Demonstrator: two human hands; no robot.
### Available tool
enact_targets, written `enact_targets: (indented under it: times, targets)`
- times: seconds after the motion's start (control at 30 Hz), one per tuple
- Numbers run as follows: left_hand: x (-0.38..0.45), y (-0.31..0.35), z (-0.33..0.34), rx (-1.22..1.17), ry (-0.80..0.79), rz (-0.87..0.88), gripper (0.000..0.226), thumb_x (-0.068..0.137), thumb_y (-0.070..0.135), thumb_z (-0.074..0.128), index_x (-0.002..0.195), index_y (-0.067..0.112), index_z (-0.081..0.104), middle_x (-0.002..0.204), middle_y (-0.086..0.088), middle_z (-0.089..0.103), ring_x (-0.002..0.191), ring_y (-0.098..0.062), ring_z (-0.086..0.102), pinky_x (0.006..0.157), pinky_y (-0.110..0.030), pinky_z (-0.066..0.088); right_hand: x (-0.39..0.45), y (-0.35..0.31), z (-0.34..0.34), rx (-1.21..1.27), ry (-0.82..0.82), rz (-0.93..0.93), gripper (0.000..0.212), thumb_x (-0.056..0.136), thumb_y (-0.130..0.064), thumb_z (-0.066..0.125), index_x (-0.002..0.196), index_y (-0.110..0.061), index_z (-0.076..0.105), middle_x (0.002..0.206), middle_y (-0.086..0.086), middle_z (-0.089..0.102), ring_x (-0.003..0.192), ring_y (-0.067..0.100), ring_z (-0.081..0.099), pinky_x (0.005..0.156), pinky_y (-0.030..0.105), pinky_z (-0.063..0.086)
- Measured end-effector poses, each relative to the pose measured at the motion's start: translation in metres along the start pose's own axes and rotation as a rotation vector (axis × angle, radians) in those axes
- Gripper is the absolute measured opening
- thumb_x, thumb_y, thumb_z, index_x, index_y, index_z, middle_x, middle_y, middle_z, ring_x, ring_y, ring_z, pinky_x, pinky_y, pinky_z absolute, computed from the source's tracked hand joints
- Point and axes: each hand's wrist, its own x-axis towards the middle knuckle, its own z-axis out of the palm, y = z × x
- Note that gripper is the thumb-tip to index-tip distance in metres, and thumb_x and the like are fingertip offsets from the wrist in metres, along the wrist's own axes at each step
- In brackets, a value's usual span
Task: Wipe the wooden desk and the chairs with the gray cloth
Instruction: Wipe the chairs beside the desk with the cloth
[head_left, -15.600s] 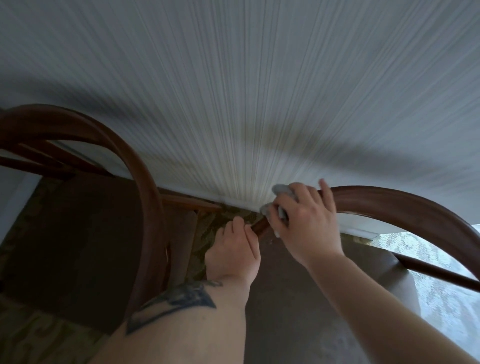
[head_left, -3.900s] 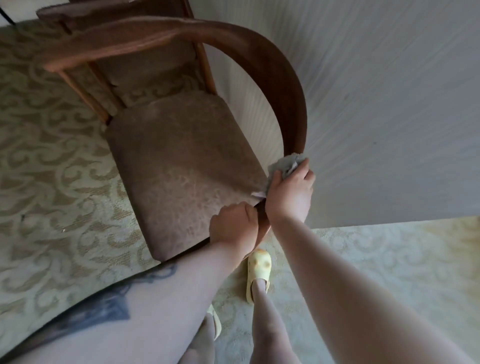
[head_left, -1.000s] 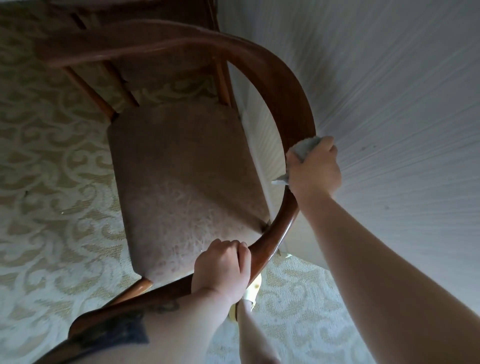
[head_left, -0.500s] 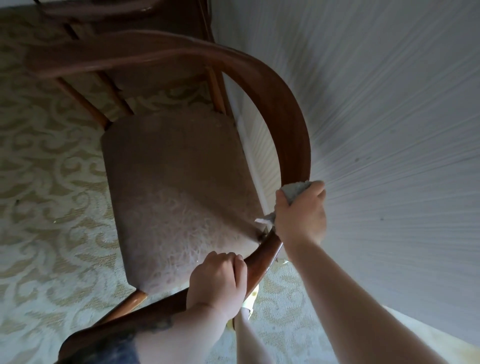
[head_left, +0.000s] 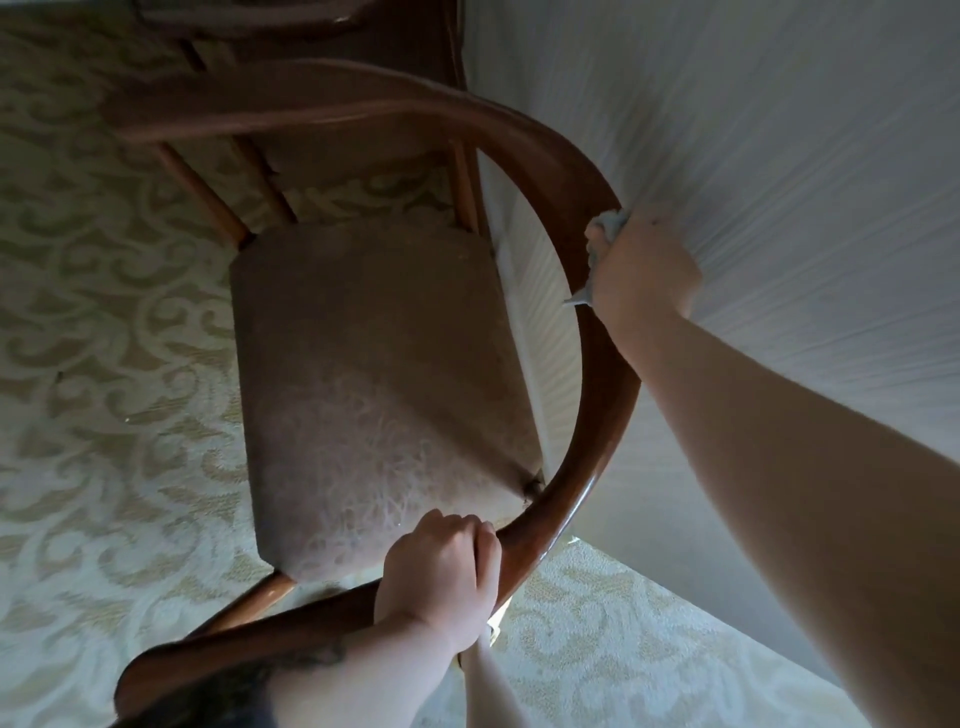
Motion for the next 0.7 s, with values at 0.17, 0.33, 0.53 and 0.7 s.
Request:
enact_targets:
  times: [0.17,0.33,0.53,0.7]
  targets:
    - [0.001,0.0,0.002,-0.001,0.001,0.0,0.042,0.098,0.039,0.018,0.085,0.028,0.056,0.082,0.009,0.05,0.071,-0.008,0.05,0.065,-0.02,0.038,-0.082,0.025,0.015,0.324,0.034,0.197,0.052,0.094,-0.043,0.054,0.133,-0.013,0.037,0.125,0.008,0.048,0.104,0.026,0.057,0.064,0.032,0.039]
    - [0.002,0.0,0.003,-0.017,0.005,-0.027,0.051,0.095,0.039,0.009,0.086,0.026,0.057,0.079,0.007,0.047,0.072,-0.01,0.044,0.068,-0.022,0.034,-0.175,0.026,0.037,0.418,-0.097,0.35,0.051,0.093,-0.047,0.051,0.126,-0.013,0.033,0.12,0.006,0.047,0.097,0.031,0.061,0.062,0.036,0.051]
    - [0.001,0.0,0.004,-0.024,0.009,-0.042,0.04,0.098,0.039,0.021,0.081,0.025,0.055,0.082,0.005,0.054,0.072,-0.013,0.051,0.068,-0.025,0.039,-0.083,0.036,0.021,0.316,-0.098,0.172,0.054,0.097,-0.05,0.042,0.131,-0.01,0.033,0.121,0.008,0.051,0.097,0.03,0.061,0.063,0.035,0.044]
    - [0.001,0.0,0.005,-0.035,0.016,-0.047,0.041,0.098,0.038,0.024,0.087,0.023,0.06,0.086,0.003,0.057,0.078,-0.017,0.058,0.073,-0.028,0.046,-0.094,0.032,0.019,0.39,-0.054,0.223,0.053,0.096,-0.048,0.047,0.132,-0.011,0.036,0.126,0.008,0.049,0.103,0.03,0.059,0.064,0.032,0.038]
